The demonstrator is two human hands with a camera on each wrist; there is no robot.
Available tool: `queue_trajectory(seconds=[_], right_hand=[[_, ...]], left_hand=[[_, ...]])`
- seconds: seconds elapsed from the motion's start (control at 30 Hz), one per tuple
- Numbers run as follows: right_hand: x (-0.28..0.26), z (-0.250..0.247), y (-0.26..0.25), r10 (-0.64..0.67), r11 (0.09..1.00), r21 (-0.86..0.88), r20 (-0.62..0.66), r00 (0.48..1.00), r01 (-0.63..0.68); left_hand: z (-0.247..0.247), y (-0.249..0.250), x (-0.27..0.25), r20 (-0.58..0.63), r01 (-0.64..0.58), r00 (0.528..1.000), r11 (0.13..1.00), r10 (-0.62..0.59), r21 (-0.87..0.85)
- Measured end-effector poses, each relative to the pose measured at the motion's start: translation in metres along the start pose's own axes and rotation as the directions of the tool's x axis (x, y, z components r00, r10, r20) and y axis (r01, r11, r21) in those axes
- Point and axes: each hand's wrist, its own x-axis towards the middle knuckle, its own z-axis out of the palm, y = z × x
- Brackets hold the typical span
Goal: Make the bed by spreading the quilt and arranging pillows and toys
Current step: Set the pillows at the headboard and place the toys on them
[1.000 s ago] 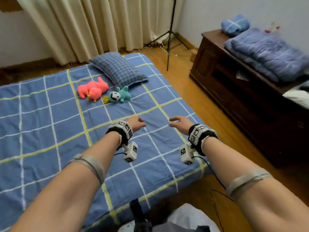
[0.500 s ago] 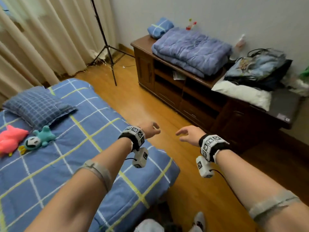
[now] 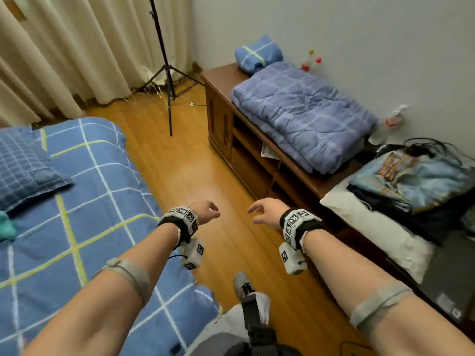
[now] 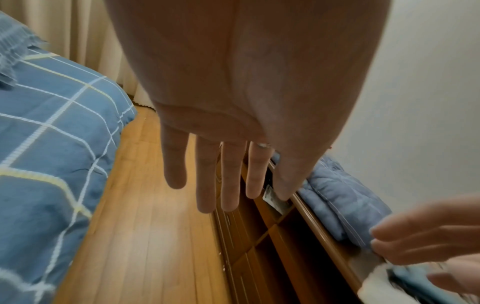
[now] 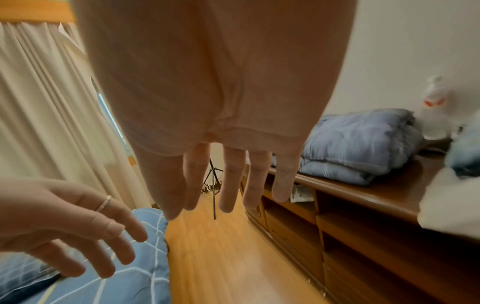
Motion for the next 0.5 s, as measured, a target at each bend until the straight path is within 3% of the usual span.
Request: queue_trajectory(seconds=[0.13,0.27,0.5], right_hand=[[0.103,-0.099,-0.014,-0.039,0.999,-0.034,-0.03,0.999,0.038],[0.211,-0.16,-0.08,-0.155,0.985,-0.069,0.021,0.988,0.156],[0.429,-0.216,-0.218,-0.341,0.892,-0.228,0.227,0.912,0.39]], left_hand=[[-0.087,0.016,0.078,-0.061,0.047,0.997,0.996,-0.052,-0.08],[-0.191,-0.001,0.119,-0.161,0.101,0.981,0.992,-0.113,-0.078],[-0.353,-0.115,0.2,-0.274,0.263,0.91,0.944,-0.312,-0.2]])
